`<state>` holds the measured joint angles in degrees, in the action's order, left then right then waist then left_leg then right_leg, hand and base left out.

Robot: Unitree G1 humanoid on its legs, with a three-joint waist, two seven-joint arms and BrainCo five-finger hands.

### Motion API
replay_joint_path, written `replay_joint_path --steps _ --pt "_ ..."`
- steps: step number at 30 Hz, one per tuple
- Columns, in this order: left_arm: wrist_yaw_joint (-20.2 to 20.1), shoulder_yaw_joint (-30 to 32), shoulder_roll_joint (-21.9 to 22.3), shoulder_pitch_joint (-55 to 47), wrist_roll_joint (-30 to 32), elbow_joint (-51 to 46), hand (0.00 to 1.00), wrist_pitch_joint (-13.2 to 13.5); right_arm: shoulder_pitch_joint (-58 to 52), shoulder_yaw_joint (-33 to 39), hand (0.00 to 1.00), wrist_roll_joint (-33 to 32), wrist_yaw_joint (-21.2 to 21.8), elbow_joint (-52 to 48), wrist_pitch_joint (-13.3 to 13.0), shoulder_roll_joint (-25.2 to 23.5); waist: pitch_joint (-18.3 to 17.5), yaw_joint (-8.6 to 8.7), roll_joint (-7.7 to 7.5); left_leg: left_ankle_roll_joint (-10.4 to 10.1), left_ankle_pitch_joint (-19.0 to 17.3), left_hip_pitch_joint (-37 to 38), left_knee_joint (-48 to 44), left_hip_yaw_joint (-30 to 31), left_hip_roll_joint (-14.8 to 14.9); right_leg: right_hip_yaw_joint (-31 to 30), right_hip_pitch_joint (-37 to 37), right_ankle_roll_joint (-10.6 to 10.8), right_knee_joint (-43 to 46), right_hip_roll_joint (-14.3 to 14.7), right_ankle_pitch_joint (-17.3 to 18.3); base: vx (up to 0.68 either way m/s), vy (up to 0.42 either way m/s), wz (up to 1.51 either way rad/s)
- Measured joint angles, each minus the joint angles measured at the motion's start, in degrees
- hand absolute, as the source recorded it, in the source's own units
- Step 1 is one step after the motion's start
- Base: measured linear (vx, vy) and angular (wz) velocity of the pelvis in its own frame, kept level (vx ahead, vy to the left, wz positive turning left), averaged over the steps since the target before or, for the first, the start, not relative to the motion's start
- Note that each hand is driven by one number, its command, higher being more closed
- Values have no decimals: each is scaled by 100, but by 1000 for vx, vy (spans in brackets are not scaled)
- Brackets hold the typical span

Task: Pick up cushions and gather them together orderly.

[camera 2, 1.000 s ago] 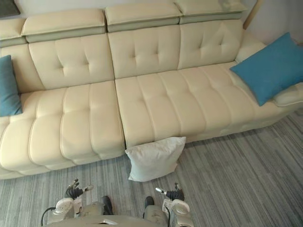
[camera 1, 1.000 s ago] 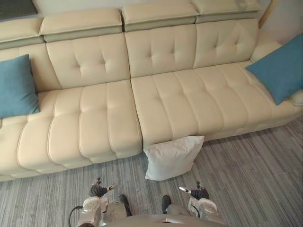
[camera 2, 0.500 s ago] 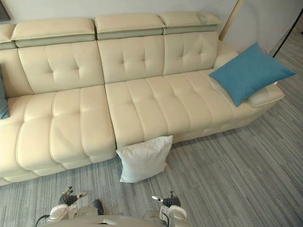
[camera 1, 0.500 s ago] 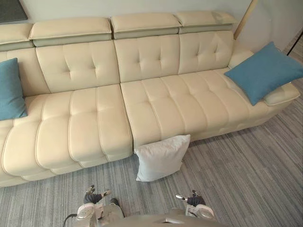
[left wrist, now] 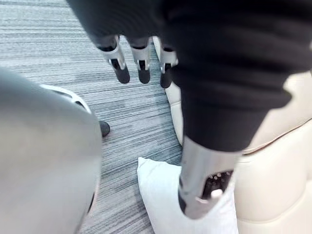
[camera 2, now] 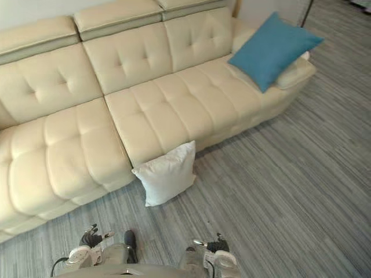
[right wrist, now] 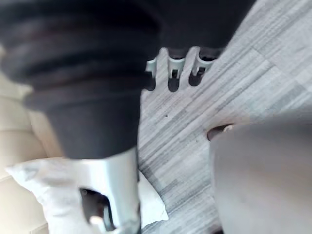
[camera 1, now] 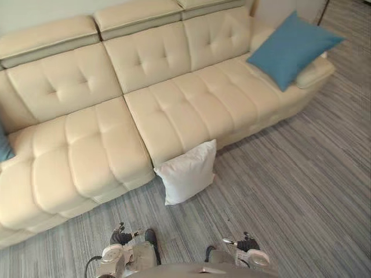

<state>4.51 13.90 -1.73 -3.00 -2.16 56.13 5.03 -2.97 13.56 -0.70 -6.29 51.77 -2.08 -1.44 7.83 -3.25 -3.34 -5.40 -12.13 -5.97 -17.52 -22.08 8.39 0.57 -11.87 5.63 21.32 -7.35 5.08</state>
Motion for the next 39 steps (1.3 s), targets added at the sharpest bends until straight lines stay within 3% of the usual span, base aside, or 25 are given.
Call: replay_joint_path --steps 2,6,8,9,11,13,16,17,20,21,23,24,26,27,29,33,34,36,37,39 --pt "-1 -2 28 27 0 44 0 -5 -11 1 0 0 -1 -85 -5 28 -29 38 40 59 -14 60 -87 -109 73 296 -24 -71 44 6 -35 139 -9 -63" --pt "-47 -111 114 98 0 193 0 -25 90 5 0 2 2 -73 -9 203 6 71 308 214 -5 189 48 -115 145 682 -246 -164 184 -57 -92 97 -30 -42" --pt "-53 -322 57 123 1 369 0 -48 221 9 0 4 3 86 -12 300 41 177 381 154 29 391 243 -114 139 947 -383 -267 274 -144 175 99 -88 -16" --pt "-93 -448 -107 86 -3 441 0 -52 173 -7 0 6 0 183 4 291 -1 192 270 73 29 523 279 -124 11 991 -312 -335 -221 -198 -192 158 -157 5" --pt "-115 -440 -85 101 2 518 0 -46 138 8 0 7 5 393 12 449 -53 199 377 -45 29 698 430 319 60 996 -235 -271 -131 -92 -19 166 -155 -5" --pt "-106 -353 -38 32 2 533 0 -52 135 25 0 -4 6 356 1 478 -98 243 490 -188 -48 686 369 353 233 1064 -222 -316 -61 42 203 155 -129 -5" --pt "-110 -81 72 28 -7 321 0 -51 81 69 0 -10 0 309 2 425 -29 236 488 -164 12 -29 -1430 819 661 1205 26 -377 -4 195 451 141 -173 11" --pt "-109 -37 90 21 -6 189 0 -53 30 59 0 -13 -4 286 4 425 11 193 488 -118 324 -300 -2251 960 846 1250 222 -438 76 239 583 160 -109 6" --pt "-106 -25 106 5 -15 -8 0 -54 -131 16 0 -14 -9 54 7 357 68 125 363 -131 900 -632 -3054 953 969 1209 559 -486 -21 220 723 233 -91 1" --pt "-107 -25 135 4 -18 -48 0 -57 -101 13 0 -15 -11 33 19 362 61 127 403 -84 398 -783 -3136 896 918 1189 639 -555 -133 202 760 215 -12 1" --pt "-105 8 191 10 -18 -83 0 -57 -91 88 0 -16 -13 36 94 358 77 101 422 -75 -98 -913 -2739 629 692 1188 779 -509 -269 134 707 187 41 -3" --pt "-103 10 192 9 -18 -89 0 -57 -91 95 0 -17 -12 36 98 354 79 97 418 -75 -122 -914 -2677 612 664 1188 794 -509 -281 126 707 204 88 -11" --pt "-102 13 236 0 -18 -101 0 -55 -88 124 0 -20 -14 32 105 331 64 29 443 -38 -55 -855 -1445 453 288 1180 879 -460 -317 97 705 231 164 -25" --pt "-113 33 294 10 -10 -59 0 -55 -35 137 0 -19 -15 30 106 332 27 -13 505 321 162 -662 -746 342 179 1054 880 -284 -351 210 776 208 160 -25" --pt "-111 120 152 23 -14 -51 0 -45 -24 123 0 -15 -9 -98 100 110 17 -4 191 323 204 -477 -449 253 -94 952 926 -179 -469 22 769 238 126 -8" --pt "-114 117 124 3 -31 36 0 -51 -19 109 0 11 -7 -105 91 71 22 -55 162 515 34 -108 -306 150 -246 938 1060 -42 -151 -155 682 161 87 -5" --pt "-115 56 117 -10 -32 74 0 -59 -16 49 0 21 -2 -113 89 67 34 -39 218 555 -35 75 -241 164 -246 929 777 104 674 -230 585 134 92 -1" --pt "-118 0 101 -21 -36 83 0 -82 36 -1 0 62 5 -140 65 87 42 -23 223 613 -97 297 -203 233 -260 794 354 174 1846 -337 278 132 54 19" --pt "-117 -48 82 -33 -35 78 0 -97 33 -18 0 72 5 -142 67 89 74 9 262 669 -173 433 -170 356 -271 590 143 104 2347 -315 514 119 -8 35" --pt "-113 -48 95 -35 -36 79 0 -117 31 -92 0 72 8 -160 61 98 55 22 238 697 -284 565 -164 632 -286 511 30 12 2357 -214 948 116 -87 63"
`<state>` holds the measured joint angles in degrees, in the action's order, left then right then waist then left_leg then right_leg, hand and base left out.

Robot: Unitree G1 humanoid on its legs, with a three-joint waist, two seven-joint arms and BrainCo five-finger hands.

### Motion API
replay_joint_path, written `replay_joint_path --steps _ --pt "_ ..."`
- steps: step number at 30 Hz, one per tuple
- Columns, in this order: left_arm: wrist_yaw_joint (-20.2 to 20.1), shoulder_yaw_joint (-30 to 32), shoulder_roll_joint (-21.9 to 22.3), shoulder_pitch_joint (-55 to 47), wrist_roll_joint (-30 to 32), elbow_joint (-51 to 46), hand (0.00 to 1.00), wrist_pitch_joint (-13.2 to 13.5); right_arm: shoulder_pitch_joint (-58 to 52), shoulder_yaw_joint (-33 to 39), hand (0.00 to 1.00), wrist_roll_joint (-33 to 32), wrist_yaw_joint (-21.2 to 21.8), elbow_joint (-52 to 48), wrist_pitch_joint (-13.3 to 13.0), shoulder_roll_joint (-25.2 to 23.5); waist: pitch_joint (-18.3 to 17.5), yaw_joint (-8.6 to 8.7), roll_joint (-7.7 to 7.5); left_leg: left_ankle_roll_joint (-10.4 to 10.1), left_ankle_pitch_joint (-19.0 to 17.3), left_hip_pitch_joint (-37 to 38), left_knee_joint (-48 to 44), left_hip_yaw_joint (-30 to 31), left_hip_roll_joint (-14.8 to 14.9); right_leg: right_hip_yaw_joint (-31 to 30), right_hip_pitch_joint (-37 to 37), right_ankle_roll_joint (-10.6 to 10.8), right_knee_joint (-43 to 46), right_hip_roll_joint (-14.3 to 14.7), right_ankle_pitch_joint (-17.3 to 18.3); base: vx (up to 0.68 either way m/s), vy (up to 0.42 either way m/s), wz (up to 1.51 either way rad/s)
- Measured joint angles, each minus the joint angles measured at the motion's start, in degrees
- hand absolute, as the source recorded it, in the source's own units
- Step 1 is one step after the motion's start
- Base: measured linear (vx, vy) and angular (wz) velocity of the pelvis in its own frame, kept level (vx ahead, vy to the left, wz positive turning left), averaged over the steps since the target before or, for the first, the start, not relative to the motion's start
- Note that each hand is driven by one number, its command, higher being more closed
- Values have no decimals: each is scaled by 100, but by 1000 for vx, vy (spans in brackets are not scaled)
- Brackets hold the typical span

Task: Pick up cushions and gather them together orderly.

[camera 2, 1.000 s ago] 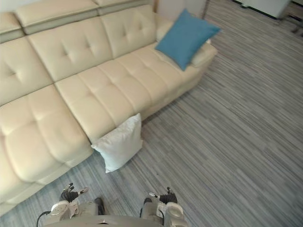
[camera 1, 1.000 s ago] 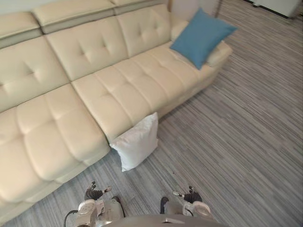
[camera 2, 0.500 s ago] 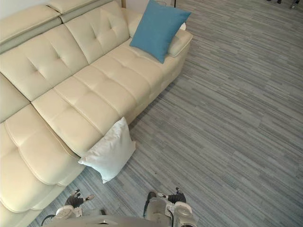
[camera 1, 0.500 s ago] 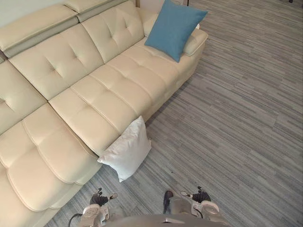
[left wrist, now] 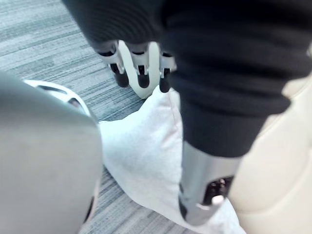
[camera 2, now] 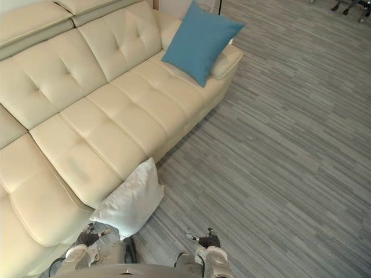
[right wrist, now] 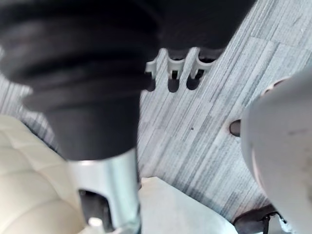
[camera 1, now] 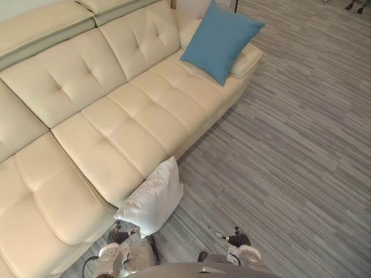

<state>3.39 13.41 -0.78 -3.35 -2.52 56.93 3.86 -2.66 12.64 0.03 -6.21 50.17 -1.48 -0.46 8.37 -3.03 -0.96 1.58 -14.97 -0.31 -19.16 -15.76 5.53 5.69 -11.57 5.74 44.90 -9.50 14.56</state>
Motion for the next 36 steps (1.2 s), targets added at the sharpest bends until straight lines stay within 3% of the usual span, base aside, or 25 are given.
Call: replay_joint_path --steps 2,4,5,6,7,9,12,15,16,17,20,23,27,32,36 --pt "5 26 12 47 3 1 0 -8 4 -79 0 -2 10 -1 -5 43 0 18 2 -81 -61 45 -4 376 1 -388 -279 -85 -390 289 171 145 -185 103" --pt "9 51 14 45 6 4 0 -11 14 -114 0 -8 23 -28 -8 92 3 56 13 -222 -148 -80 -111 948 -14 -1230 -474 -66 -953 684 119 145 -256 157" --pt "9 161 -28 30 8 -20 0 -7 -113 -105 0 -16 48 43 12 85 -69 116 -151 -395 -256 -202 -283 1481 -247 -1835 -300 -23 -1740 711 -169 165 -302 182" --pt "19 222 -13 26 8 21 0 -14 -178 -56 0 -80 79 52 11 72 -90 96 -229 -489 -341 -204 -403 1711 -329 -1746 -294 14 -1530 661 -143 245 -370 182" --pt "20 284 121 -14 5 5 0 -7 -221 -12 0 -75 93 53 34 204 -184 -9 -64 -549 -364 -256 -429 2006 -250 -1483 -317 -70 -1386 670 33 256 -292 124" --pt "27 323 287 -69 -12 -4 0 -2 -208 -70 0 -76 92 58 45 354 -313 -26 247 -646 -349 -522 -453 2440 -114 -958 -335 -195 -1338 692 158 228 -231 106" --pt "88 515 388 -62 -33 -23 0 5 -126 -42 0 -81 82 74 42 314 -298 -30 342 -904 -69 -611 -80 2770 179 -351 -196 -309 -1496 815 135 183 -247 88" --pt "127 503 342 -29 -65 -85 0 5 -128 3 0 -152 59 146 46 235 -227 -12 225 -955 352 -620 176 2519 340 119 141 -439 -1806 787 39 93 -189 93" --pt "133 473 298 -2 -70 -151 0 5 -121 70 0 -210 48 154 46 172 -200 -5 158 -940 505 -675 215 2237 379 261 207 -476 -1892 749 12 40 -103 98" --pt "137 391 272 46 -71 -237 0 6 -88 197 0 -253 3 150 45 73 -149 -7 90 -931 716 -739 247 1577 482 456 304 -498 -2025 730 -87 31 -88 85" --pt "134 230 240 59 -70 -239 0 6 -47 219 0 -280 -20 143 44 43 -145 -6 82 -813 944 -691 457 652 580 573 395 -502 -2122 682 -202 -13 -7 54" --pt "129 146 232 83 -66 -220 0 5 -33 238 0 -307 -18 49 24 -46 -142 -4 73 -683 1196 -474 952 235 427 619 511 -504 -2455 535 -269 -67 49 -1" --pt "118 -46 219 145 -60 -197 0 14 -71 391 0 -304 -23 32 36 -91 -135 87 -4 -534 1571 -282 1461 225 80 673 572 -421 -2662 279 -308 -125 95 8" --pt "131 -116 98 205 -64 -173 0 13 -41 366 0 -180 -60 33 53 -124 -103 61 -180 -374 1606 -446 1369 231 -124 678 514 -204 -2709 74 -430 -128 116 9" --pt "194 -84 22 440 -87 -184 0 12 295 320 0 -184 -195 32 64 -59 84 23 -86 -192 1122 -1387 300 139 11 418 -2 -196 -2639 149 -660 -164 126 -17"
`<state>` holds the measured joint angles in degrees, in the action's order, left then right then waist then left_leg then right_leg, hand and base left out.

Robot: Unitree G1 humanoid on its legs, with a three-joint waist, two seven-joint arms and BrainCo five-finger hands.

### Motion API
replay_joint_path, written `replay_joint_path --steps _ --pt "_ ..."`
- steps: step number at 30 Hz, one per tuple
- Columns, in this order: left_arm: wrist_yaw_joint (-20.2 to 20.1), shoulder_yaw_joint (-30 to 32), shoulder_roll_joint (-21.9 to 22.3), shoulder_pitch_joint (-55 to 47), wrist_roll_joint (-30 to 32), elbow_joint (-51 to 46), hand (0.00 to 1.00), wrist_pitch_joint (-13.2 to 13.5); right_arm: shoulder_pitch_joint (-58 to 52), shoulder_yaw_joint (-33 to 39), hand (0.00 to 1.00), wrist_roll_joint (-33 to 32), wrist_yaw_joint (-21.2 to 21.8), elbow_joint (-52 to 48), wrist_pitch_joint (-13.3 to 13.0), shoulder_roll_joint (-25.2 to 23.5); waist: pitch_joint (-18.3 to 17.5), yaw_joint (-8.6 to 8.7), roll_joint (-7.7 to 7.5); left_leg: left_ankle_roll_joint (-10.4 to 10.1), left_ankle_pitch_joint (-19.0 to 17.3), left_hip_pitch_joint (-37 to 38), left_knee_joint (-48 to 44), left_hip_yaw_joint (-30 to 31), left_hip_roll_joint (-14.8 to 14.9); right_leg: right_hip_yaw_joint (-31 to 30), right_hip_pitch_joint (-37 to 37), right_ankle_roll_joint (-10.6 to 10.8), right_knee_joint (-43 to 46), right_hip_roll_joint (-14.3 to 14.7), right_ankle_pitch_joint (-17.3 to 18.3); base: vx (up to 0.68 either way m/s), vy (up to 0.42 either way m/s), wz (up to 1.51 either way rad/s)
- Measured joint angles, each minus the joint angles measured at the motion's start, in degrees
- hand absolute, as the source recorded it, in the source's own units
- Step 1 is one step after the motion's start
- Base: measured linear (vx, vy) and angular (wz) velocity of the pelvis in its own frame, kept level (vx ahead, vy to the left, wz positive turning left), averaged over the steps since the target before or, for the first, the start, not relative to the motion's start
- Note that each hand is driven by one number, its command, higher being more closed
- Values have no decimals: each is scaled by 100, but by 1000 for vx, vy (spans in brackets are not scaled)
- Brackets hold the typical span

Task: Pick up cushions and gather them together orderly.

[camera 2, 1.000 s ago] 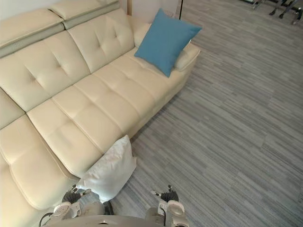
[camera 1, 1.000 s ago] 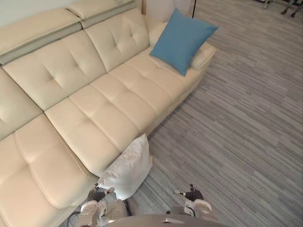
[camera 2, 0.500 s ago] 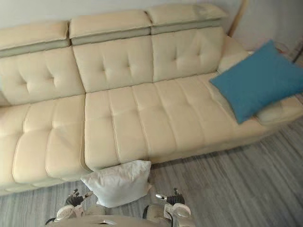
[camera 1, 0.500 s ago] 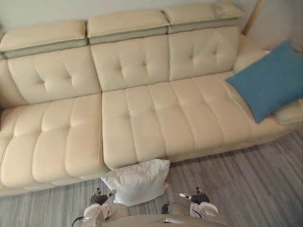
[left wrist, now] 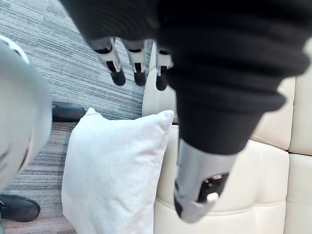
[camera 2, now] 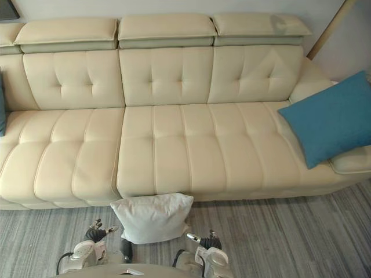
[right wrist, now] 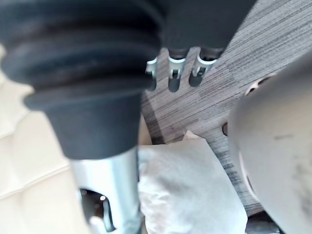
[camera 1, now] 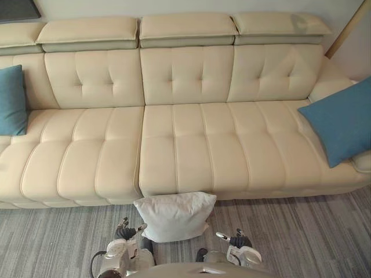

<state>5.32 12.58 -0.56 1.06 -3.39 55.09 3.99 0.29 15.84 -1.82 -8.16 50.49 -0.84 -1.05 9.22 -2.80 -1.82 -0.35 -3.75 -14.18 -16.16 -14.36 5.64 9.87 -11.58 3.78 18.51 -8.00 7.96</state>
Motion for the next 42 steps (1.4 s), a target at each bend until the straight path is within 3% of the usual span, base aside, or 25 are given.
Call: replay_joint_path --steps 7,13,17,24,31,32,36,37,42 --pt "329 433 -197 830 -567 -500 0 71 1037 19 0 -158 -323 -285 -17 350 767 -27 118 251 -450 -1705 -1566 -129 246 -581 -1725 -15 1094 48 -66 -177 118 -22" --pt "617 812 -494 1826 -1154 -843 0 214 1879 510 0 -578 -742 -695 -64 560 1193 6 165 273 -460 -3147 -2185 -125 374 -811 -3197 -19 1739 118 -78 -165 14 2" --pt "701 864 -634 2444 -1205 -844 0 234 2539 520 0 -690 -955 -677 -64 776 1430 11 165 299 -303 -3958 -2213 -145 398 -893 -4057 -41 2033 144 -92 -95 -29 22" --pt "750 628 -637 3230 -1092 -1009 0 285 4030 124 0 -682 -970 -687 -157 968 1866 -38 171 326 9 -4898 -2289 -192 523 -895 -5139 -98 2424 158 -125 -35 -24 2" --pt "1279 358 -368 4029 -995 -1178 0 331 4962 -488 0 -672 -1253 -703 -173 989 2068 -40 161 332 120 -5591 -2638 -2 586 -744 -5838 -163 3073 137 74 1 -54 12" --pt "1312 226 -330 4147 -990 -1178 0 333 5088 -591 100 -672 -1325 -702 -172 982 2105 -39 164 323 121 -5635 -2675 23 585 -730 -5890 -182 3130 127 120 -15 -51 10" --pt "1342 -161 -204 4461 -882 -1181 0 340 5326 -679 100 -660 -1454 -690 -173 911 2106 -13 163 304 144 -5772 -2651 52 586 -725 -6068 -191 3198 135 143 -29 -39 3" --pt "1341 -293 -156 4575 -864 -1180 100 340 5409 -677 100 -658 -1466 -683 -172 879 2105 22 163 296 179 -5820 -2619 66 585 -705 -6121 -172 3193 135 153 -36 -27 5" --pt "1457 -733 56 5107 -750 -1158 100 337 5704 -667 100 -556 -1621 -653 -141 878 2112 104 162 267 382 -5990 -2403 150 565 -566 -6281 -214 3127 119 109 -26 -29 9"
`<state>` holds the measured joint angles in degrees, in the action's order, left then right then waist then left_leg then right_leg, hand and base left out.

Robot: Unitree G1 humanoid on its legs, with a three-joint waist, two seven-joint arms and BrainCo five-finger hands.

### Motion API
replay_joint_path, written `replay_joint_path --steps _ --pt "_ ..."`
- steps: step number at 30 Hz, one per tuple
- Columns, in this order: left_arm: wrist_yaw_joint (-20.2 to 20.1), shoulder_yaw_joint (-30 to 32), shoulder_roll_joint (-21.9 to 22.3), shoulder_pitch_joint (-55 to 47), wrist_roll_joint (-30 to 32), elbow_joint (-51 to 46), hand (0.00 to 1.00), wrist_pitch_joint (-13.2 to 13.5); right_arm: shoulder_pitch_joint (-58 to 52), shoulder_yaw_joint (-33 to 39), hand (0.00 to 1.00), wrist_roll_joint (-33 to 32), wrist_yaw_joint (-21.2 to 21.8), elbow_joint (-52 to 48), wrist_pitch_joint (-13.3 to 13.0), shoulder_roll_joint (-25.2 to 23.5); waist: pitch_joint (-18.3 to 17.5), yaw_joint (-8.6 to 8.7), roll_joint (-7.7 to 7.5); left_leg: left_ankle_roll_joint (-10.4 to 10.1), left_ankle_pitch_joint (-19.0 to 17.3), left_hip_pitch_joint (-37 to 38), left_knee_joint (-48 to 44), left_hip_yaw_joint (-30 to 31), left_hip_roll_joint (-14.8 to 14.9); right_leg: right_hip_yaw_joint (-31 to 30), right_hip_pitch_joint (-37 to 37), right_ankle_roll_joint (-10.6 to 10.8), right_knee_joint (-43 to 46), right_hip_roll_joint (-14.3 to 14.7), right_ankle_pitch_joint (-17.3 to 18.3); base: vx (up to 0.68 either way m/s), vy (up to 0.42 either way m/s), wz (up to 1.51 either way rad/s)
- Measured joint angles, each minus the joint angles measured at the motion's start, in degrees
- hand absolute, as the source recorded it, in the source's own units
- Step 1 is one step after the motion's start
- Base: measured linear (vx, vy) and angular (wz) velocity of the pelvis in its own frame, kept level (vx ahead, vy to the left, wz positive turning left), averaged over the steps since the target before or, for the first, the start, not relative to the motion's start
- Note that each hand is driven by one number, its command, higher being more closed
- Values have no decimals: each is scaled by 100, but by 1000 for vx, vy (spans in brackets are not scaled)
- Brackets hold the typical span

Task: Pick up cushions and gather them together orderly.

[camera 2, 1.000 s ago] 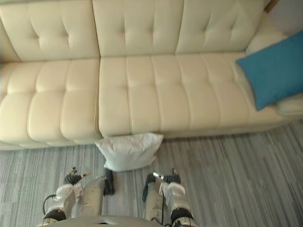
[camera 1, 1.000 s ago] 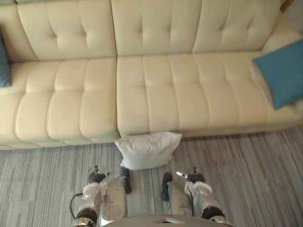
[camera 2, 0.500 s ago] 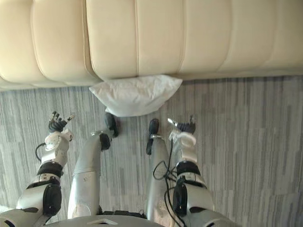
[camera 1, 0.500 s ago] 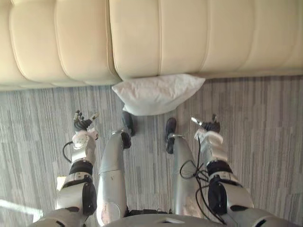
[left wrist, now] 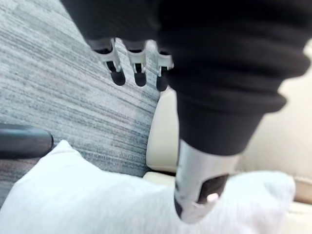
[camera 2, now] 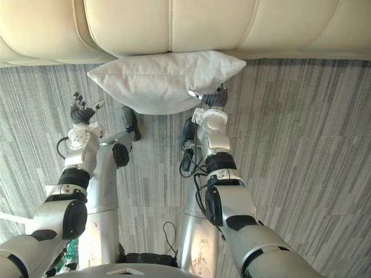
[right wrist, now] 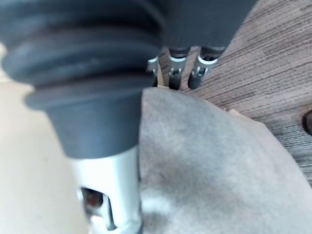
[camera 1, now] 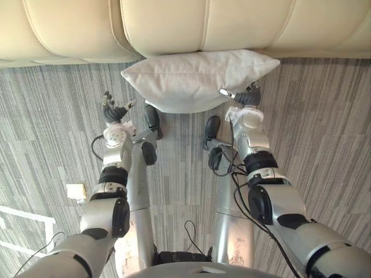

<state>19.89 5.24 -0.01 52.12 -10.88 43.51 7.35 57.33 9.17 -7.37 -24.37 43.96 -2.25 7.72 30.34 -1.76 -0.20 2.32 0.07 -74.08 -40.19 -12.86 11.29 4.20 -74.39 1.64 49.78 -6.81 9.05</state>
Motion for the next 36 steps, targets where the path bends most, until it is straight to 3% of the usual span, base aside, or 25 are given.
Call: replay_joint_path --steps 8,18,23,25,27,29,32,36 --pt "213 136 -189 255 -294 3 100 -28 120 -39 100 -326 -60 -44 -5 118 0 38 -1 -83 231 -103 263 89 8 152 -131 -103 -58 28 -59 -9 -47 5" --pt "276 -328 -258 -76 -477 -704 100 -41 -755 -278 100 -449 -142 -1315 -221 -206 -4 132 -7 -106 316 286 355 96 61 171 265 -182 -163 103 -114 -18 -40 -2" --pt "437 -699 -138 -1167 -473 -1869 100 20 -2200 -633 100 -370 -231 -2551 -377 -514 -22 195 -13 -215 311 1578 1016 -2 8 253 1495 -171 -697 115 -75 -25 -99 4" --pt "470 -947 -32 -1733 -448 -2371 100 80 -2982 -881 100 -340 -217 -3011 -495 -560 -301 198 -25 -271 314 2126 1413 -58 -56 320 2024 -209 -1072 86 -71 47 -88 19" --pt "483 -1100 29 -2208 -338 -2816 100 89 -3596 -1064 100 -320 -181 -3476 -503 -578 -306 193 -21 -287 407 2756 1511 -75 -35 415 2689 -199 -1113 86 18 72 -91 14" --pt "470 -1350 64 -2959 -215 -3313 100 116 -4433 -1207 100 -145 8 -3882 -529 -631 -953 178 -22 -295 405 3083 1792 -74 -96 492 3051 -169 -1389 71 60 123 -56 16" --pt "439 -1429 65 -3636 -126 -3830 100 180 -5066 -1394 100 -96 221 -4353 -529 -627 -1009 158 -27 -345 385 3885 2105 -84 -171 558 3873 -118 -1705 63 105 183 -25 12" --pt "213 -1480 51 -5063 -128 -4758 100 227 -6298 -1806 100 259 660 -5215 -495 -598 -1629 69 -31 -453 275 4926 2465 -134 -260 611 4970 -99 -2152 49 204 236 -30 5"
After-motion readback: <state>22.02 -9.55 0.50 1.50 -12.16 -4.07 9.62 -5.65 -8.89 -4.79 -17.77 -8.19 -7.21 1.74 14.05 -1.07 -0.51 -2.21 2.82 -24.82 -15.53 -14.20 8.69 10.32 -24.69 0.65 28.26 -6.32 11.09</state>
